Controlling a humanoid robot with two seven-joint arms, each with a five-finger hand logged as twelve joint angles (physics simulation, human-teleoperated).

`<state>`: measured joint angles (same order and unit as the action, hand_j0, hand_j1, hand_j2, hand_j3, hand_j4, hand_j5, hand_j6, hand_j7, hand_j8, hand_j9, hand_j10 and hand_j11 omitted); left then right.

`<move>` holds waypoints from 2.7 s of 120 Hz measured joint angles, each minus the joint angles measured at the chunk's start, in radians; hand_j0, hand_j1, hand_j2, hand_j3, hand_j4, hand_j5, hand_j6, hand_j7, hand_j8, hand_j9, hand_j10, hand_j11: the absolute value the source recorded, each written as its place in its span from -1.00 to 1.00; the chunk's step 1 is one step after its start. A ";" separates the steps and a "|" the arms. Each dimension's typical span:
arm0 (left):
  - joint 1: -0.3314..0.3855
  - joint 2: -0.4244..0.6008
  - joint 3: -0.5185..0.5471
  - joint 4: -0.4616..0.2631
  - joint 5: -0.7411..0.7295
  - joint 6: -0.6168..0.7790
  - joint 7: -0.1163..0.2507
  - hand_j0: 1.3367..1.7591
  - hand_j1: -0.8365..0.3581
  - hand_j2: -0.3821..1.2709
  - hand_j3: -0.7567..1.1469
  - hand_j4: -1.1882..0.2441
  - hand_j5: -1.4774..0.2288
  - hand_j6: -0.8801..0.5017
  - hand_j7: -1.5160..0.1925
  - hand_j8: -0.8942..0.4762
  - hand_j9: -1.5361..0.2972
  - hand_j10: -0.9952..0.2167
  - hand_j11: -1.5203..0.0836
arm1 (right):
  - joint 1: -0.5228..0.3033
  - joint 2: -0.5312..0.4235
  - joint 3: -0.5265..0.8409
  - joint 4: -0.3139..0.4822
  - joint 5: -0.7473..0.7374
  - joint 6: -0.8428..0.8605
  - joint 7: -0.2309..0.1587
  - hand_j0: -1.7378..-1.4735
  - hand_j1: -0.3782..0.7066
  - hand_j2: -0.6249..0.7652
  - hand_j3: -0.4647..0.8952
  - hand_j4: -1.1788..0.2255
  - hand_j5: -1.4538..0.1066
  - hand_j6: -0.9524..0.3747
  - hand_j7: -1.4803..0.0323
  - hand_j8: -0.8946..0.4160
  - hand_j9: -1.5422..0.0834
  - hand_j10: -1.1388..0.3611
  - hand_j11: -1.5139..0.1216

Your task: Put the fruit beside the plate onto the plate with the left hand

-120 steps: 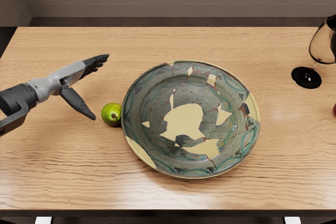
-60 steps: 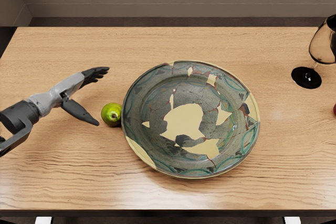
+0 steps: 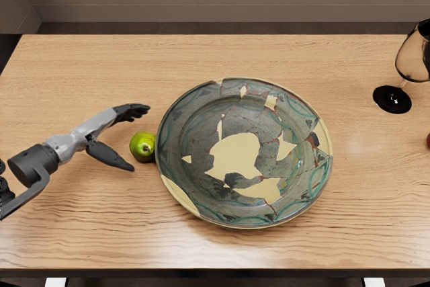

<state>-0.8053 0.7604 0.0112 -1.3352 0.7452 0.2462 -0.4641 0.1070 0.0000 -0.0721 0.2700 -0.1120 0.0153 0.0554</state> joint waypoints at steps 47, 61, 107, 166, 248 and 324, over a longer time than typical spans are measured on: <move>-0.005 -0.030 0.008 0.000 0.002 0.005 0.005 0.52 0.42 -0.46 -0.20 0.26 0.30 -0.14 0.34 -0.11 0.28 0.17 0.44 | 0.000 0.000 0.000 0.000 0.000 0.000 0.000 -0.40 -0.92 -0.10 -0.32 0.66 0.84 0.42 0.93 0.35 0.88 0.50 0.83; -0.005 -0.030 0.009 0.001 0.002 0.030 0.011 0.52 0.35 -0.45 -0.20 0.21 0.24 -0.20 0.29 -0.17 0.22 0.11 0.38 | 0.000 0.000 0.000 0.000 0.000 0.000 0.000 -0.40 -0.92 -0.10 -0.32 0.66 0.84 0.42 0.93 0.35 0.88 0.50 0.83; -0.002 -0.062 0.015 0.001 0.000 0.057 0.015 0.52 0.25 -0.44 -0.20 0.27 0.00 -0.26 0.21 -0.24 0.15 0.03 0.30 | 0.000 0.000 0.000 0.000 0.000 0.000 0.000 -0.40 -0.92 -0.10 -0.32 0.66 0.84 0.42 0.93 0.35 0.88 0.50 0.83; 0.002 -0.035 0.027 0.001 0.001 0.057 0.004 0.52 0.03 -0.24 -0.20 -0.01 -0.11 -0.46 -0.02 -0.29 -0.06 -0.11 0.05 | 0.000 0.000 0.000 0.000 0.000 0.000 0.000 -0.40 -0.92 -0.10 -0.32 0.66 0.84 0.42 0.93 0.35 0.88 0.50 0.83; -0.006 0.039 0.025 -0.048 0.001 0.054 0.001 0.52 -0.03 0.03 -0.20 -0.13 -0.18 -0.53 -0.12 -0.35 -0.16 -0.23 -0.06 | 0.000 0.000 0.000 0.000 0.000 0.000 0.000 -0.40 -0.92 -0.10 -0.32 0.66 0.84 0.42 0.93 0.35 0.88 0.50 0.83; -0.053 0.148 0.001 -0.170 -0.005 0.048 0.002 0.52 0.01 0.01 -0.20 -0.13 -0.19 -0.55 -0.12 -0.37 -0.16 -0.25 -0.06 | -0.001 0.000 0.000 0.000 0.000 0.000 0.000 -0.40 -0.92 -0.10 -0.32 0.66 0.84 0.42 0.93 0.35 0.88 0.50 0.83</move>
<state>-0.8585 0.9084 0.0119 -1.5048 0.7407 0.2945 -0.4625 0.1064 0.0000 -0.0721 0.2700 -0.1120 0.0153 0.0553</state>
